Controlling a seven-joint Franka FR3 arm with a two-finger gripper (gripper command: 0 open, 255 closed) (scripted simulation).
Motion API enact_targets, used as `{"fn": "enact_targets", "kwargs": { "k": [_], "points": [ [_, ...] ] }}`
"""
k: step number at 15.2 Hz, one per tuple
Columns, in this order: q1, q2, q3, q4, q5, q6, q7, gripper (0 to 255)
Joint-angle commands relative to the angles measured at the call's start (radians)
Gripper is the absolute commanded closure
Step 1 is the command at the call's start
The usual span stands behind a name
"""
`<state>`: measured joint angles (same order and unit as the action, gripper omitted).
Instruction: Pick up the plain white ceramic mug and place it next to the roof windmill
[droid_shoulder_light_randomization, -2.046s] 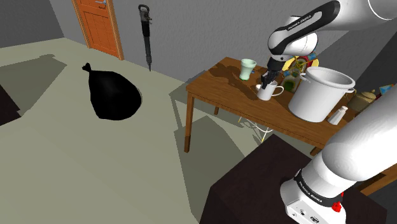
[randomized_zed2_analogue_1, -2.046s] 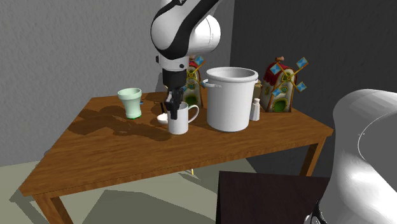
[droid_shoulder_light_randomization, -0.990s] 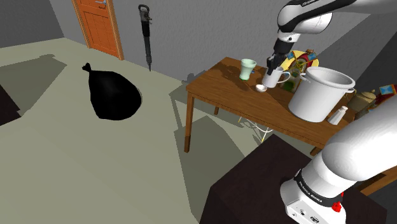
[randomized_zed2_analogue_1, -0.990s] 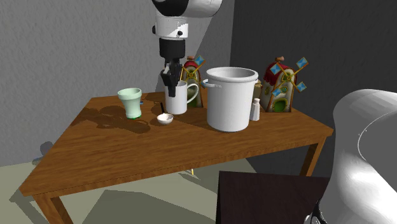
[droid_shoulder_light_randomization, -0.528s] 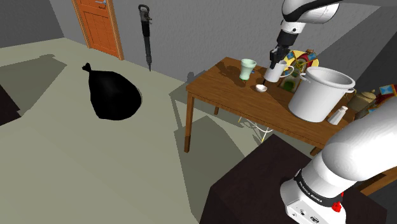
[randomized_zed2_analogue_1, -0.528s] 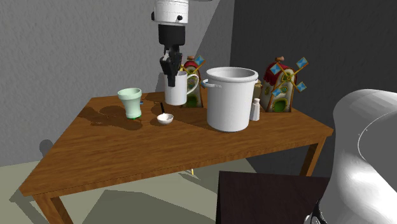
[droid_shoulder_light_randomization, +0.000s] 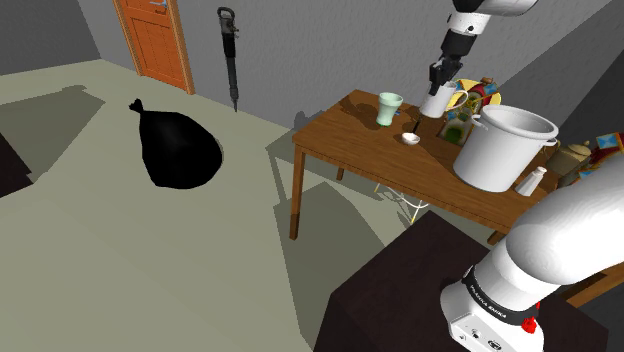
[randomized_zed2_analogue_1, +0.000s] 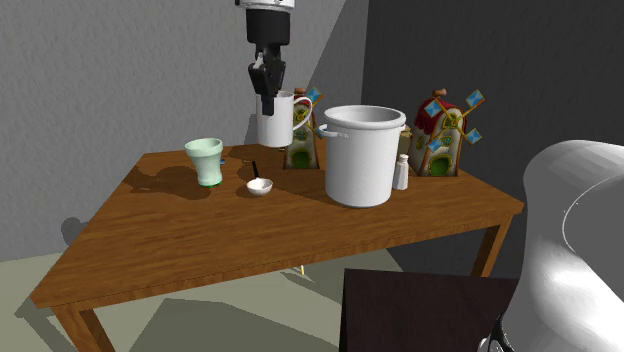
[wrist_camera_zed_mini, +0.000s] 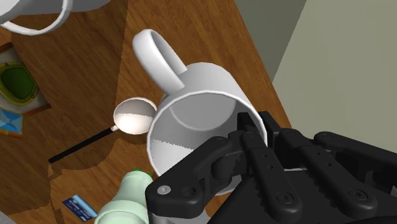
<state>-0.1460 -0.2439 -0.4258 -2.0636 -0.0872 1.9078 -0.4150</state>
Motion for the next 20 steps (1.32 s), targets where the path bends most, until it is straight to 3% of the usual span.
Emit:
{"fn": "enact_targets", "kwargs": {
  "k": [1,20],
  "points": [
    [0.001,-0.001,0.001,0.027,0.001,-0.029,0.000,255],
    [0.009,0.031,0.008,0.315,0.018,-0.286,-0.010,255]
  ]
}}
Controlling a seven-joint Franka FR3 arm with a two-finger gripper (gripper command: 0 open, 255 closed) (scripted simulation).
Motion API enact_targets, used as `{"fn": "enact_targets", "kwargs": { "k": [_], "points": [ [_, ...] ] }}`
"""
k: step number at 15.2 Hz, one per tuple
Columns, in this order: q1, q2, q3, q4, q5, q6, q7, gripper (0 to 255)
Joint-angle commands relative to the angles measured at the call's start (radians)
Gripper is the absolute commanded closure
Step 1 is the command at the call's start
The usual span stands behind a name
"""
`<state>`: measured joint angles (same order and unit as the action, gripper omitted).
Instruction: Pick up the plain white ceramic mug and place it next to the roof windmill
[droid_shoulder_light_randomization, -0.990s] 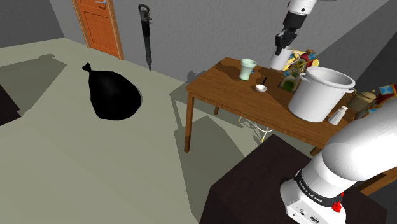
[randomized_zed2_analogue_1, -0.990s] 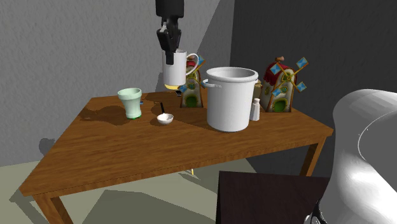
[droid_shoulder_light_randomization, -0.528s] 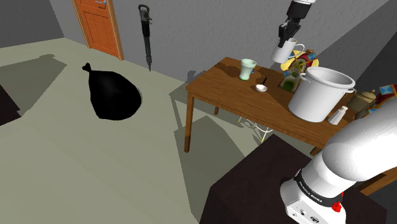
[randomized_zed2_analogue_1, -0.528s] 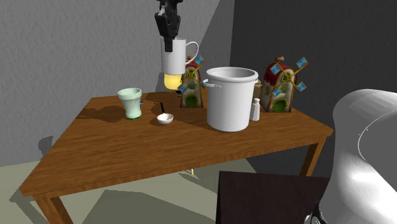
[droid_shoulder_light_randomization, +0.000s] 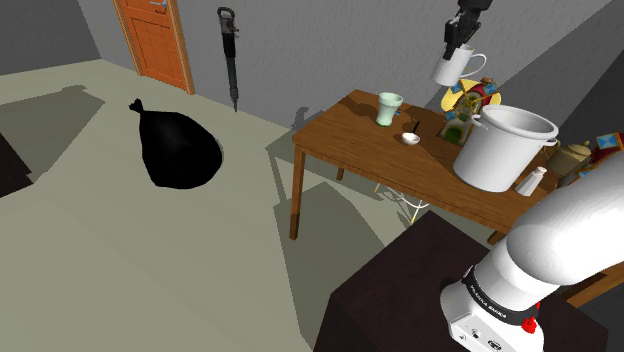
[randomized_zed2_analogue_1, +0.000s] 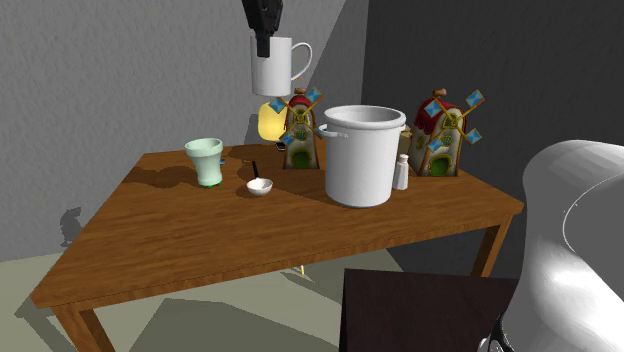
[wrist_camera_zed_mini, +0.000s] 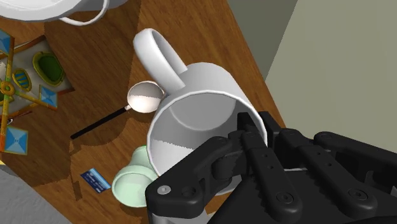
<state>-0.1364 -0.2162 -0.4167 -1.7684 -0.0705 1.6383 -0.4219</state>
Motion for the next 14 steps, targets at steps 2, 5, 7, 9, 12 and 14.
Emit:
{"fn": "enact_targets", "kwargs": {
  "k": [2,5,7,9,12,14],
  "points": [
    [0.000,0.012,-0.002,0.056,0.005,-0.044,-0.006,255],
    [0.001,0.028,-0.004,0.113,0.011,-0.087,-0.010,255],
    [0.002,0.040,-0.006,0.152,0.015,-0.116,-0.013,255],
    [-0.005,0.015,-0.011,0.135,0.005,-0.121,-0.025,255],
    [-0.027,-0.063,-0.027,0.068,-0.028,-0.124,-0.060,255],
    [-0.043,-0.111,-0.040,0.031,-0.050,-0.129,-0.086,255]
  ]
}}
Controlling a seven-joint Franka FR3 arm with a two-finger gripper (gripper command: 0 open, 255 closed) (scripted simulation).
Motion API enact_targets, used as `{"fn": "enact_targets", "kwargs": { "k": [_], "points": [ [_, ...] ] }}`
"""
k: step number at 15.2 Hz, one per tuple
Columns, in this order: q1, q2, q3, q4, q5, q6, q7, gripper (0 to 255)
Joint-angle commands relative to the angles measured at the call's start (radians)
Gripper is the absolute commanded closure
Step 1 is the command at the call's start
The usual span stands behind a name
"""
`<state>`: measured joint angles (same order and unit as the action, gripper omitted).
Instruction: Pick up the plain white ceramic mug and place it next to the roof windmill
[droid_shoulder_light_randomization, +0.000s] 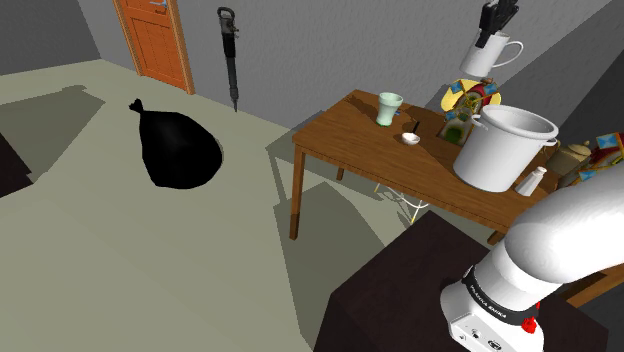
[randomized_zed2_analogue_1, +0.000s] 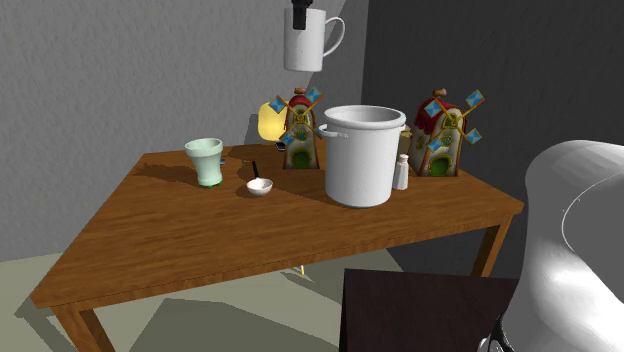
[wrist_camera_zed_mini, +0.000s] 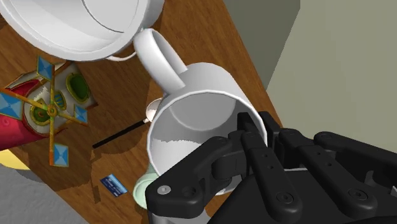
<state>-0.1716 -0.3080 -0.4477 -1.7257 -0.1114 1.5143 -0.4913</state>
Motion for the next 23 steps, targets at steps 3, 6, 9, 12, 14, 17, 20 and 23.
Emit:
{"fn": "enact_targets", "kwargs": {
  "k": [3,6,9,12,14,17,20,23],
  "points": [
    [-0.033,-0.085,-0.030,-0.058,-0.042,-0.016,-0.058,255],
    [-0.059,-0.144,-0.055,-0.093,-0.075,-0.030,-0.105,255],
    [-0.085,-0.195,-0.083,-0.117,-0.107,-0.046,-0.155,255],
    [-0.109,-0.238,-0.116,-0.130,-0.140,-0.065,-0.209,255],
    [-0.125,-0.263,-0.140,-0.134,-0.161,-0.077,-0.248,255],
    [-0.146,-0.292,-0.179,-0.130,-0.193,-0.095,-0.309,255],
    [-0.164,-0.314,-0.224,-0.117,-0.224,-0.113,-0.374,255],
    [-0.177,-0.327,-0.273,-0.093,-0.254,-0.129,-0.442,255]
  ]
}}
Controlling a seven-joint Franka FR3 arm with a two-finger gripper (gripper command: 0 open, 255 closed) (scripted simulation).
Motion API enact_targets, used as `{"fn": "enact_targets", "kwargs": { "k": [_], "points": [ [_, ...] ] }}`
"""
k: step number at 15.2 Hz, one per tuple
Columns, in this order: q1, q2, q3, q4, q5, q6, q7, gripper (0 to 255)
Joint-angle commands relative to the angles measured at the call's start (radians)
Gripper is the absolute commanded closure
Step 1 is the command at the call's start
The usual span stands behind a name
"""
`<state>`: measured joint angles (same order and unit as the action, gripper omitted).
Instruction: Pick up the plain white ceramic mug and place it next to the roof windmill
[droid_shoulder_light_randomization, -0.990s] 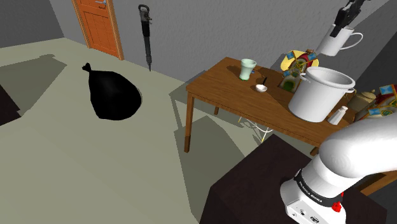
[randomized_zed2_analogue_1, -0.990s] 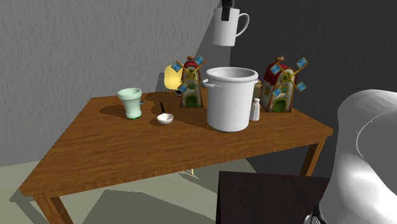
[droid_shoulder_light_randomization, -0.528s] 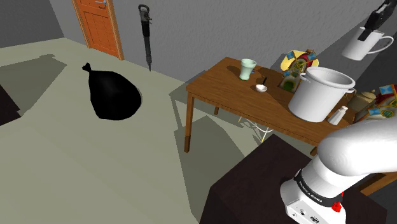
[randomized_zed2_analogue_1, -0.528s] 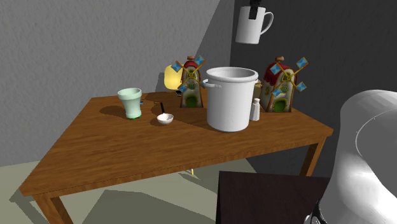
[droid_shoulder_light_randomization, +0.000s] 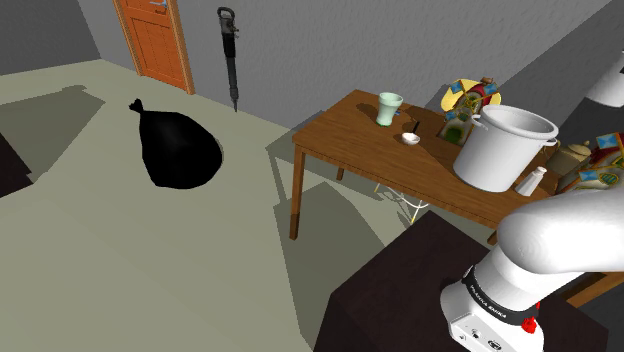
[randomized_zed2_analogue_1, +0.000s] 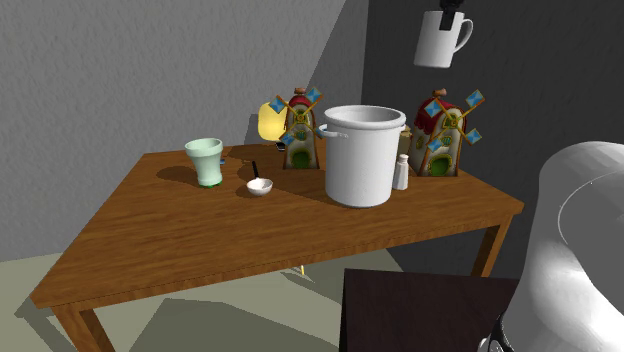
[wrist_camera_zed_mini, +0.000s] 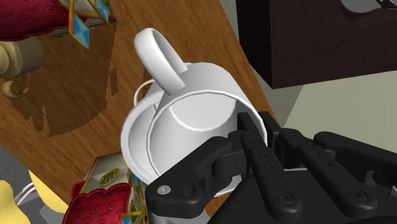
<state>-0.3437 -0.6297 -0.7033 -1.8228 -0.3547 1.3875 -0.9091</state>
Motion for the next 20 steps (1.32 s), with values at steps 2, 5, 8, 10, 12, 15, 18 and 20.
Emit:
{"fn": "enact_targets", "kwargs": {
  "k": [2,5,8,10,12,15,18,20],
  "points": [
    [-0.009,-0.010,-0.054,0.025,-0.030,-0.013,-0.071,255],
    [-0.011,-0.010,-0.115,0.065,-0.057,-0.026,-0.144,255],
    [-0.003,-0.001,-0.186,0.116,-0.081,-0.039,-0.222,255],
    [-0.012,-0.017,-0.184,0.078,-0.089,-0.016,-0.215,255],
    [-0.020,-0.032,-0.183,0.042,-0.097,0.007,-0.208,255],
    [-0.032,-0.052,-0.184,-0.011,-0.109,0.042,-0.200,255],
    [-0.042,-0.070,-0.188,-0.062,-0.121,0.076,-0.192,255],
    [-0.049,-0.081,-0.192,-0.094,-0.129,0.099,-0.187,255]
  ]
}}
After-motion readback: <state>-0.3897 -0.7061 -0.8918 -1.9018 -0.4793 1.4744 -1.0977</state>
